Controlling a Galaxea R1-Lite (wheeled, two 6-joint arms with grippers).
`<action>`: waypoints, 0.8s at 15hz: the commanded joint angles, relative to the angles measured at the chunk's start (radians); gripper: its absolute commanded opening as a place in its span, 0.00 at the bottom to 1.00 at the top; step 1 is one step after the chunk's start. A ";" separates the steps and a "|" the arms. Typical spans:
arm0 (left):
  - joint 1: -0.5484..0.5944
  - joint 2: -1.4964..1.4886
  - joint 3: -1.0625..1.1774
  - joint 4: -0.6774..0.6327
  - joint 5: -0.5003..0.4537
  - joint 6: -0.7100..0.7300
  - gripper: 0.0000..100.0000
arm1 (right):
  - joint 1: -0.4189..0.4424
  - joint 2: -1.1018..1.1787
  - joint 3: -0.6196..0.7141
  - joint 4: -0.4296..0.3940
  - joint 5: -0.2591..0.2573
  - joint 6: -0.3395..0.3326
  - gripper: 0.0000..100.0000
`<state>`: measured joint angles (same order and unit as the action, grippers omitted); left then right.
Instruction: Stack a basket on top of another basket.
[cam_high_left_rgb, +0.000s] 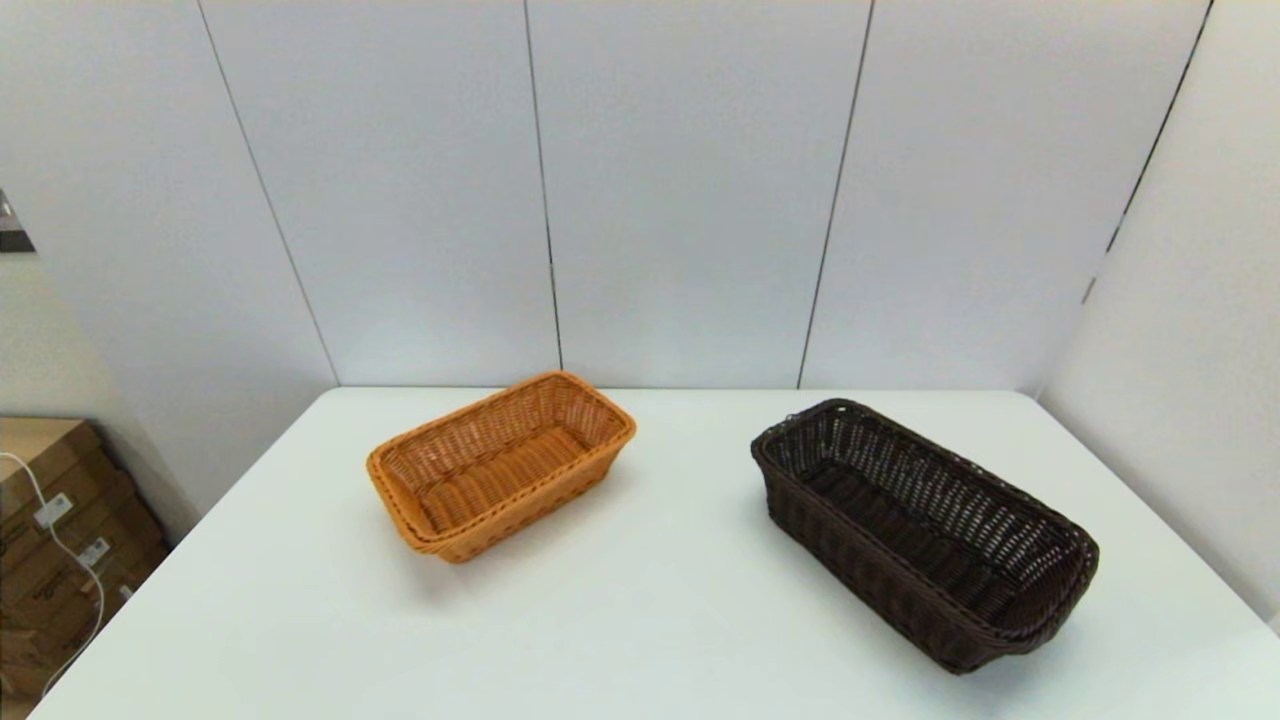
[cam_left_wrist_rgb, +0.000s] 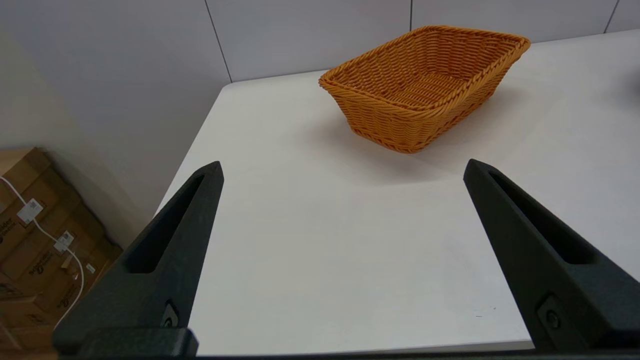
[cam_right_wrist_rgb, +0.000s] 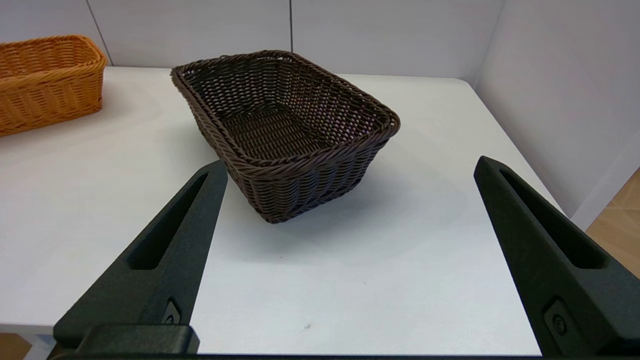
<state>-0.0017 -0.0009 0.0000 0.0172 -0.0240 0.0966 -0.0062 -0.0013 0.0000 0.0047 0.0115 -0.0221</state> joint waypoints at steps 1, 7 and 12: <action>0.000 0.001 0.005 0.001 -0.005 0.014 1.00 | 0.000 0.001 0.000 0.000 0.001 -0.001 1.00; 0.000 0.021 -0.095 0.076 0.009 0.028 1.00 | 0.000 0.001 0.000 0.000 0.001 -0.001 1.00; 0.002 0.476 -0.459 0.216 0.007 -0.035 1.00 | 0.000 0.001 0.000 0.000 0.001 -0.001 1.00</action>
<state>-0.0017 0.1523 -0.2732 0.2136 -0.0168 0.1053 -0.0057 -0.0013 0.0000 0.0047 0.0119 -0.0226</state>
